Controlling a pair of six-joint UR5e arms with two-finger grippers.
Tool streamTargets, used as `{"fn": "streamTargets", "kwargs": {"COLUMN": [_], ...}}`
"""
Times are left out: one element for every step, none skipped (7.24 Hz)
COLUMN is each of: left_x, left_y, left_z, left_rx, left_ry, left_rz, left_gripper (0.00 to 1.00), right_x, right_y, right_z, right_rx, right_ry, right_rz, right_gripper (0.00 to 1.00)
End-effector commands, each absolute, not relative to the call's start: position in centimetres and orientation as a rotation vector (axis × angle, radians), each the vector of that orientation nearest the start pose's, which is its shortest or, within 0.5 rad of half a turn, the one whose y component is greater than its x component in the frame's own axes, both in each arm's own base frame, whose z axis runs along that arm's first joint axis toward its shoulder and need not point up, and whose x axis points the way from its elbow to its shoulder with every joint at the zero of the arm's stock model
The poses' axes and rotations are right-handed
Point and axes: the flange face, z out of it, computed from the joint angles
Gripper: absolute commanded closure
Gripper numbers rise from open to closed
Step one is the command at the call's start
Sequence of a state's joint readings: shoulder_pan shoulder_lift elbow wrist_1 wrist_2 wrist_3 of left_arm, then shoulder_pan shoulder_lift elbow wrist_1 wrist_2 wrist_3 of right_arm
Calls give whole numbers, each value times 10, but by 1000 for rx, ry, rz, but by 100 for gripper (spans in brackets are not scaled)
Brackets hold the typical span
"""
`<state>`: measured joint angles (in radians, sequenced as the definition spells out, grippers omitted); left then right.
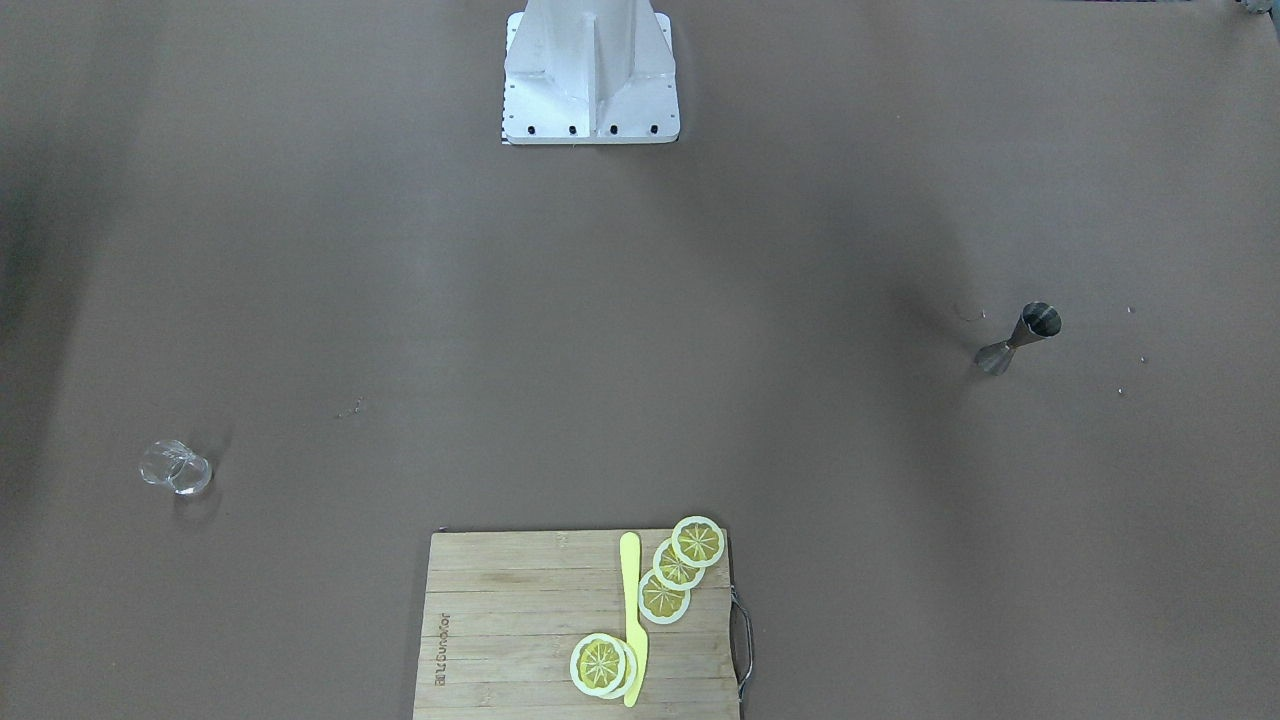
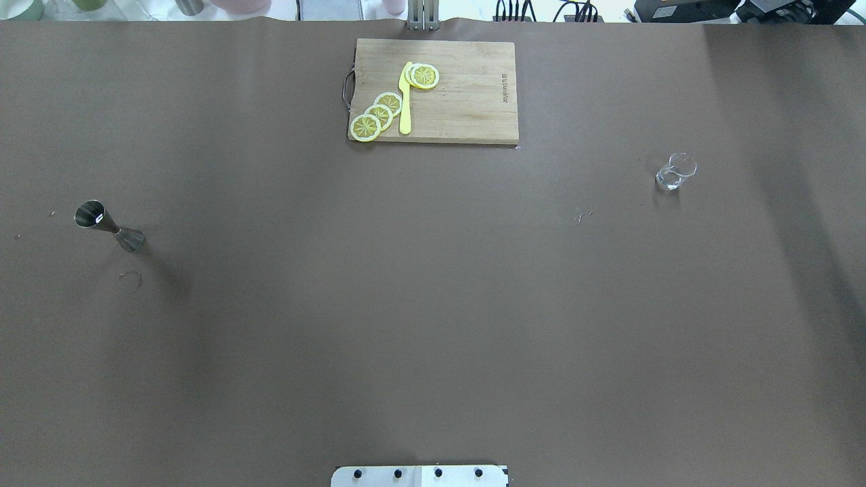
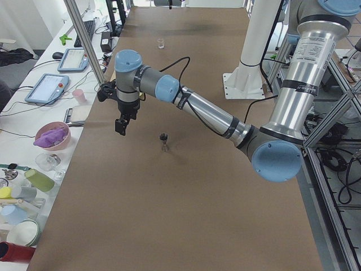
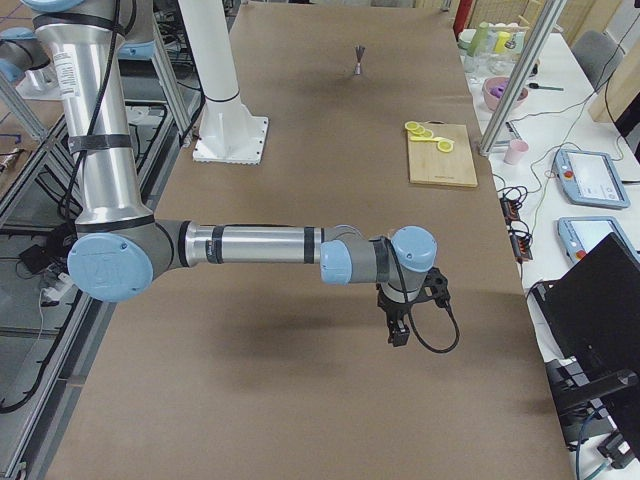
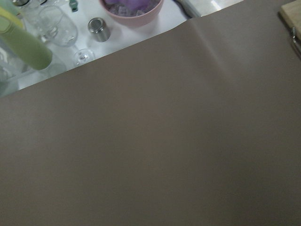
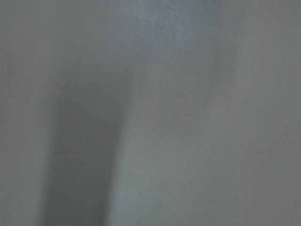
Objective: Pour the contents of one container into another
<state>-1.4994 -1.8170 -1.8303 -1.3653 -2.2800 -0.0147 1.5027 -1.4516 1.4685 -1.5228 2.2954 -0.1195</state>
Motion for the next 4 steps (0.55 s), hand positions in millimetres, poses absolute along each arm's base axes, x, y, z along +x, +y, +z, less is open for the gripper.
{"fn": "streamTargets", "kwargs": {"left_x": [-70,-76,-100,-115], "left_y": [-525,-491,-450,-404], "left_z": [501,542,581,621], "left_rx": [115,48,85,88], "left_ry": [725,814,830,831], "left_rz": [72,20,16,23], "left_gripper": [2,2,2,2], "right_x": [32,33,35,36], "right_y": [-540,-540,-538,-516], "right_z": [662,658,649,668], "right_rx": [18,-11,-18,-41], "right_ry": [-728,-736,-752,-755], "right_rz": [-113,-44,14,24], "right_gripper": [0,0,0,0]}}
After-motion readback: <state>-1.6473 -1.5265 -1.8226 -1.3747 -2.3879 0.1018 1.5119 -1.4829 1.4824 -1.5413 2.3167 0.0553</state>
